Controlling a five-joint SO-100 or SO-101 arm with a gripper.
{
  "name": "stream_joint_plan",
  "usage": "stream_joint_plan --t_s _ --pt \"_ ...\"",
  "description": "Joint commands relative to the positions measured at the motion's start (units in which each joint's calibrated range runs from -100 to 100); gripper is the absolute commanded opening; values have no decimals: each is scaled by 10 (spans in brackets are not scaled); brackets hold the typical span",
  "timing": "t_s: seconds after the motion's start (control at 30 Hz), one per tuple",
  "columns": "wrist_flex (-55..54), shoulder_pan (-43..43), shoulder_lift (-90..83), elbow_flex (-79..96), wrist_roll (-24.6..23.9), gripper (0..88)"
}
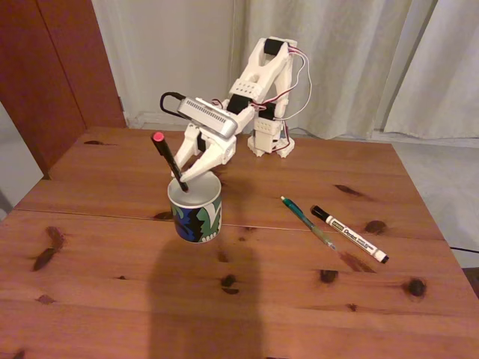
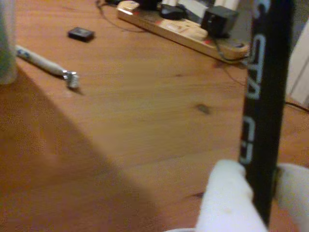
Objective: Clean up the desk and place the pens and markers into the cup
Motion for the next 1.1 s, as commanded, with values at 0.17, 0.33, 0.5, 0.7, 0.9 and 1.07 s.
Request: stream_joint_plan --t_s 0.17,0.33,0.5,0.7,0.9,1.07 --pt "-15 2 -8 -20 2 150" --pt "-14 2 -9 -20 2 199" --pt "-10 -4 -10 -20 2 199" --pt "-10 -64 -12 -29 2 198" --pt "7 -136 -62 -21 15 133" --pt "145 -193 -112 -22 43 52"
